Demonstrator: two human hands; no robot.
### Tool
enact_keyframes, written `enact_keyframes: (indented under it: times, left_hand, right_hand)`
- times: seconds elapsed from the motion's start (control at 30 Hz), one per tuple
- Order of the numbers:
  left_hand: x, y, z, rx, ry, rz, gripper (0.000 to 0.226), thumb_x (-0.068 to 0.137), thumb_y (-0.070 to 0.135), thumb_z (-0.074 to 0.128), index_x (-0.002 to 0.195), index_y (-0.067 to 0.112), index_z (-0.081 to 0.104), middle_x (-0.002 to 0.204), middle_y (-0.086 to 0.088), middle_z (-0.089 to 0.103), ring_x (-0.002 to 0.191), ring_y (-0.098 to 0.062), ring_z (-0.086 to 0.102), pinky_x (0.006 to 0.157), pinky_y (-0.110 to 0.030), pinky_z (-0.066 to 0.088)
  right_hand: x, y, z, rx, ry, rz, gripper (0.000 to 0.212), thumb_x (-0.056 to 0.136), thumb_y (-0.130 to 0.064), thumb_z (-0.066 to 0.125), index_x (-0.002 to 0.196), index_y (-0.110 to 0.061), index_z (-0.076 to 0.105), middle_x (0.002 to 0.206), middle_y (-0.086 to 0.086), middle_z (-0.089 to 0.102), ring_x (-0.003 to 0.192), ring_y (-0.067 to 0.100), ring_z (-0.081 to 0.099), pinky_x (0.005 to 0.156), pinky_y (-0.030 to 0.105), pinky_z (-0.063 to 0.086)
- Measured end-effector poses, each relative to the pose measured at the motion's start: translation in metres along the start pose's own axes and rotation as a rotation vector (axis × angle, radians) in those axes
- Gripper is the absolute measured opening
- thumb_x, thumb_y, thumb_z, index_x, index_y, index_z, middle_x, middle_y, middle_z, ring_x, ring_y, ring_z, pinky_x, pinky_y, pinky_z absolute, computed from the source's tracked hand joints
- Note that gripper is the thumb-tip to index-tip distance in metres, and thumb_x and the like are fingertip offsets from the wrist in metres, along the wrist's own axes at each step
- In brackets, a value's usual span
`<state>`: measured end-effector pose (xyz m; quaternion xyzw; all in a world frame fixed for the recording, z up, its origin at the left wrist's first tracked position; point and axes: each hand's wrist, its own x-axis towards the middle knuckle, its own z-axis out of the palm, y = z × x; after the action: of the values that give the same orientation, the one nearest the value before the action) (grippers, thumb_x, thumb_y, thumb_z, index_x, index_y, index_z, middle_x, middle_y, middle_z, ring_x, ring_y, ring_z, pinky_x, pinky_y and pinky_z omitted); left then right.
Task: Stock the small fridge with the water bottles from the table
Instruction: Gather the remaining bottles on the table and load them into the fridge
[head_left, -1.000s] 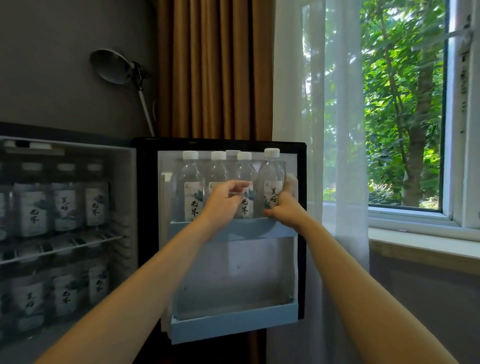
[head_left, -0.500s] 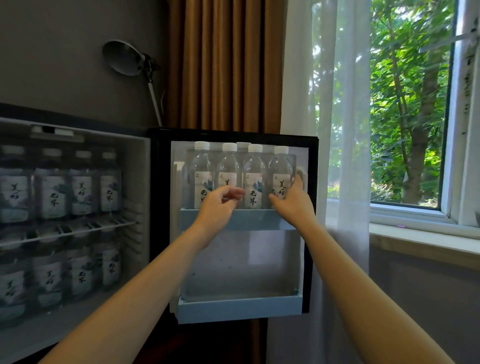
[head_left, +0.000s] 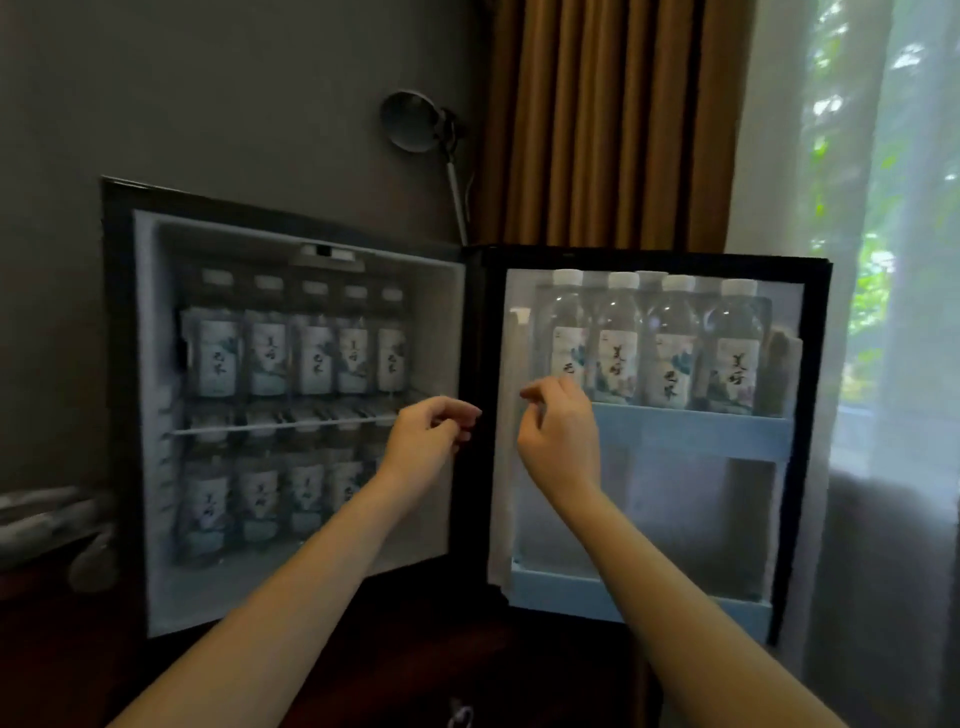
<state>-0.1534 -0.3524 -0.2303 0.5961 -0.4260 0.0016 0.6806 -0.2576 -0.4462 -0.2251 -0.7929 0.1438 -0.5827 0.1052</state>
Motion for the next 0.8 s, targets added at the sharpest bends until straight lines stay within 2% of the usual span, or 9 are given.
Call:
enact_keyframes:
  times: [0.17, 0.27, 0.4, 0.5, 0.57, 0.63, 0.7, 0.8]
  left_hand:
    - [-0.016, -0.03, -0.09, 0.109, 0.146, -0.085, 0.033, 0.085, -0.016, 0.038, 0.09, 0.003, 0.065, 0.075, 0.001, 0.061, 0.064, -0.006, 0.056, 0.052, -0.006, 0.043]
    - [-0.038, -0.047, -0.149, 0.176, 0.216, -0.149, 0.032, 0.087, -0.013, 0.039, 0.088, 0.007, 0.064, 0.079, -0.005, 0.063, 0.063, -0.005, 0.058, 0.055, -0.01, 0.046]
    - [-0.073, -0.063, -0.229, 0.283, 0.318, -0.251, 0.033, 0.089, -0.008, 0.04, 0.084, 0.013, 0.064, 0.08, 0.0, 0.063, 0.068, -0.009, 0.058, 0.056, -0.012, 0.045]
    - [-0.099, -0.074, -0.287, 0.332, 0.399, -0.319, 0.039, 0.088, -0.009, 0.039, 0.079, 0.02, 0.064, 0.084, 0.0, 0.064, 0.075, -0.012, 0.059, 0.065, -0.022, 0.048]
    - [-0.113, -0.08, -0.32, 0.358, 0.449, -0.38, 0.037, 0.089, -0.008, 0.039, 0.083, 0.018, 0.064, 0.085, 0.0, 0.064, 0.074, -0.01, 0.059, 0.064, -0.02, 0.047]
    - [-0.126, -0.087, -0.347, 0.351, 0.502, -0.444, 0.032, 0.091, -0.006, 0.038, 0.09, 0.013, 0.064, 0.085, 0.0, 0.063, 0.068, -0.007, 0.057, 0.058, -0.015, 0.043]
    - [-0.135, -0.097, -0.37, 0.331, 0.562, -0.496, 0.03, 0.091, -0.005, 0.038, 0.093, 0.01, 0.064, 0.084, -0.001, 0.062, 0.067, -0.007, 0.055, 0.058, -0.016, 0.042]
    - [-0.14, -0.116, -0.396, 0.294, 0.62, -0.569, 0.029, 0.092, -0.001, 0.04, 0.09, 0.014, 0.065, 0.086, -0.003, 0.063, 0.069, -0.009, 0.056, 0.061, -0.019, 0.043]
  right_hand:
    - [-0.025, -0.056, 0.074, 0.146, -0.216, -0.042, 0.018, 0.082, 0.002, 0.049, 0.09, -0.002, 0.064, 0.092, 0.015, 0.063, 0.087, 0.031, 0.059, 0.074, 0.041, 0.048]
    - [-0.044, -0.097, 0.118, 0.232, -0.334, -0.05, 0.019, 0.083, 0.001, 0.049, 0.09, -0.004, 0.066, 0.095, 0.012, 0.065, 0.089, 0.028, 0.061, 0.075, 0.037, 0.048]
    - [-0.076, -0.155, 0.172, 0.357, -0.526, -0.076, 0.021, 0.086, -0.002, 0.047, 0.093, -0.007, 0.066, 0.096, 0.01, 0.065, 0.09, 0.024, 0.06, 0.076, 0.035, 0.048]
    - [-0.102, -0.196, 0.208, 0.427, -0.66, -0.125, 0.023, 0.085, -0.002, 0.047, 0.095, -0.008, 0.067, 0.096, 0.011, 0.066, 0.091, 0.025, 0.06, 0.076, 0.032, 0.045]
    - [-0.12, -0.221, 0.231, 0.459, -0.735, -0.161, 0.023, 0.084, -0.003, 0.048, 0.096, -0.009, 0.067, 0.098, 0.01, 0.067, 0.092, 0.025, 0.06, 0.078, 0.03, 0.044]
    - [-0.135, -0.243, 0.256, 0.469, -0.817, -0.163, 0.025, 0.085, -0.006, 0.048, 0.1, -0.013, 0.067, 0.102, 0.007, 0.067, 0.096, 0.023, 0.06, 0.082, 0.03, 0.046]
    - [-0.146, -0.261, 0.281, 0.438, -0.904, -0.12, 0.028, 0.088, -0.01, 0.046, 0.108, -0.015, 0.064, 0.11, 0.006, 0.064, 0.102, 0.022, 0.059, 0.086, 0.032, 0.047]
    - [-0.156, -0.278, 0.319, 0.323, -0.941, -0.028, 0.035, 0.09, -0.012, 0.045, 0.125, -0.012, 0.052, 0.128, 0.01, 0.05, 0.122, 0.026, 0.045, 0.098, 0.034, 0.04]
